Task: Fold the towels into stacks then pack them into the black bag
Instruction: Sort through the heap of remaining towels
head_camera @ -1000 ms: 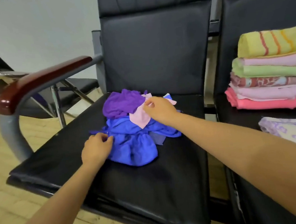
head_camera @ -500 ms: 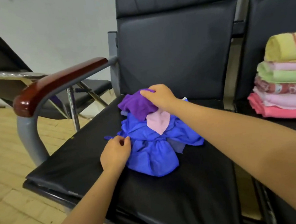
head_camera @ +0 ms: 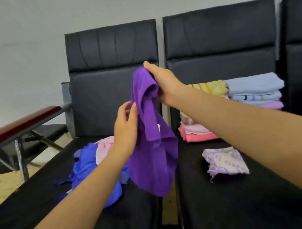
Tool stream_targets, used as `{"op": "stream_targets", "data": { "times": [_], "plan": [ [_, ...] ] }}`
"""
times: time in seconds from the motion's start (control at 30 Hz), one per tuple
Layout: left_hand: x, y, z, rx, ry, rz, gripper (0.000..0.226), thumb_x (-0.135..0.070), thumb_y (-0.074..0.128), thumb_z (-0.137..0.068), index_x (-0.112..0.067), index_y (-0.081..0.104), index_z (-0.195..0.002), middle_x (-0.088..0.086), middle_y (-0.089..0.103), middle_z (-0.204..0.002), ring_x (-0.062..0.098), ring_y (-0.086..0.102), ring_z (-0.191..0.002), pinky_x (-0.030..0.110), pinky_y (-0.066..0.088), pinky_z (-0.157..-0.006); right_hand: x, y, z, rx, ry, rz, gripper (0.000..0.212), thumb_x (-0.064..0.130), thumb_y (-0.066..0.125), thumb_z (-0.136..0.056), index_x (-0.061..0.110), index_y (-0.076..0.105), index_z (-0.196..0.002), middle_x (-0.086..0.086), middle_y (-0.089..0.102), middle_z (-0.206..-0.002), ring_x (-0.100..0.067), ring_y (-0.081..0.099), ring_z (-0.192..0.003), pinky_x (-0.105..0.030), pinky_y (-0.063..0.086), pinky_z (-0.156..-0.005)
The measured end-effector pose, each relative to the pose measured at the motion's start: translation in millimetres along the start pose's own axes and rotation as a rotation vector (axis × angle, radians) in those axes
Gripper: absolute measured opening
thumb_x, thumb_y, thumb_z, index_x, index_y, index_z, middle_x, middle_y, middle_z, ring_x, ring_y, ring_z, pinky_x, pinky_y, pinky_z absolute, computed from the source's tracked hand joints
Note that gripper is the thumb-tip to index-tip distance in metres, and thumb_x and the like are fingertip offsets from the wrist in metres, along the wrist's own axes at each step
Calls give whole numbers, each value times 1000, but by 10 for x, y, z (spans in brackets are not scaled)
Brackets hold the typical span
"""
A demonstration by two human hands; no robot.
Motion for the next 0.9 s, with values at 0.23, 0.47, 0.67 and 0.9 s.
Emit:
{"op": "stream_targets", "data": {
  "times": [0.23,0.47,0.67,0.9],
  "plan": [
    [-353,1521,756,403,-371,508,30,-41,54,-94,-18,68,-107,1,74,-93,16,69,-81,30,55,-78,455,-1391,689,-180,5,-82,38,27,46,-101,15,45,-65,6,55,-41,-6,54,-39,-14,45,-45],
    [550,2262,1021,535,-510,167,21,-33,53,-96,-19,68,-102,7,69,-112,25,64,-105,38,48,-99,-573,-3215,1124,-423,203,55,25,20,60,-92,8,61,-114,-3,71,-86,-16,65,-81,-32,54,-86],
    [1021,2278,1159,563,89,-699,24,-26,56,-90,-19,62,-112,5,59,-118,23,55,-111,34,44,-96,-1134,-3393,1650,-454,494,100,13,11,52,-96,9,62,-87,-3,70,-59,-12,66,-49,-23,54,-48],
    [747,2595,1653,749,-1,-303,29,-45,66,-84,-25,60,-105,-11,58,-95,9,57,-86,26,48,-85,-1172,-3409,1692,-403,516,199,14,21,56,-95,10,64,-98,-6,69,-82,-17,65,-71,-29,53,-66]
  ]
}}
Point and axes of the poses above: each hand's wrist, its own z-axis away from the middle knuckle, its own y-axis out of the palm, x = y × z, the point moved 7 cm from there along -z, towards the middle knuckle
